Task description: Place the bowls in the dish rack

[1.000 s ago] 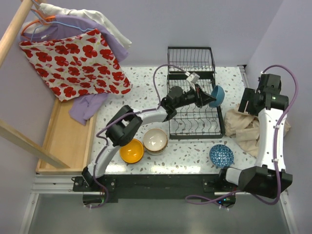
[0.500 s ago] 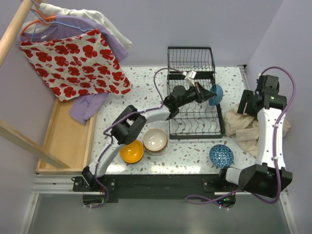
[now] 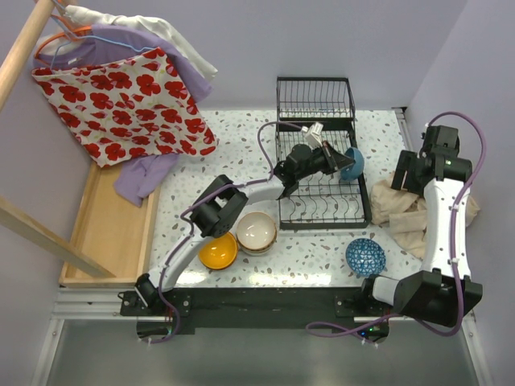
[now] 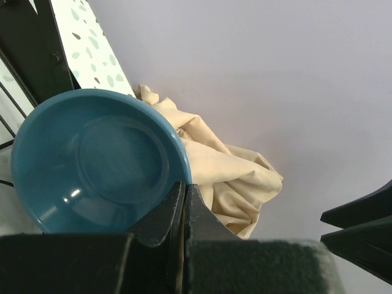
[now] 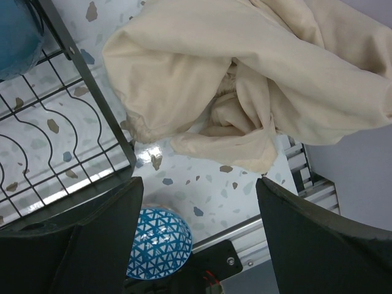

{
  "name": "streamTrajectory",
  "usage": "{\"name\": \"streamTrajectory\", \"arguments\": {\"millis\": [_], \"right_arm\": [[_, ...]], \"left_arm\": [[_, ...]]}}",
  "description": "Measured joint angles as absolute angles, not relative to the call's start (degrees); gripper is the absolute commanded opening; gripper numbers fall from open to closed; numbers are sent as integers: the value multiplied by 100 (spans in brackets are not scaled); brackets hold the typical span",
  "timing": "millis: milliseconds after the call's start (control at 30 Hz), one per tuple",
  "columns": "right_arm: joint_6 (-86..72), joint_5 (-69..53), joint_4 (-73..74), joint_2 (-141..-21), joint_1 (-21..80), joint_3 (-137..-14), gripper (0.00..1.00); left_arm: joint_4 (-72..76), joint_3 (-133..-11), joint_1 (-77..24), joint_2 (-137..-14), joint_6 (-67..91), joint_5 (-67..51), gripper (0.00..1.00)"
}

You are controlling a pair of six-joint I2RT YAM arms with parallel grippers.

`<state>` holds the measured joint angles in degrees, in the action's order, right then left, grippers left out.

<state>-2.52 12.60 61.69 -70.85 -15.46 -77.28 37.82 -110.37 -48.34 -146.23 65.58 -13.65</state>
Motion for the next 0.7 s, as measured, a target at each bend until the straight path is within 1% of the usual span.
{"name": "streamTrajectory", "arguments": {"millis": [700], "right_arm": [[-204,1295,6152,-7107,-1551,-7441,77]], "left_arm": [[4112,-11142,-4786,-14846,7481,-1673,0]]}}
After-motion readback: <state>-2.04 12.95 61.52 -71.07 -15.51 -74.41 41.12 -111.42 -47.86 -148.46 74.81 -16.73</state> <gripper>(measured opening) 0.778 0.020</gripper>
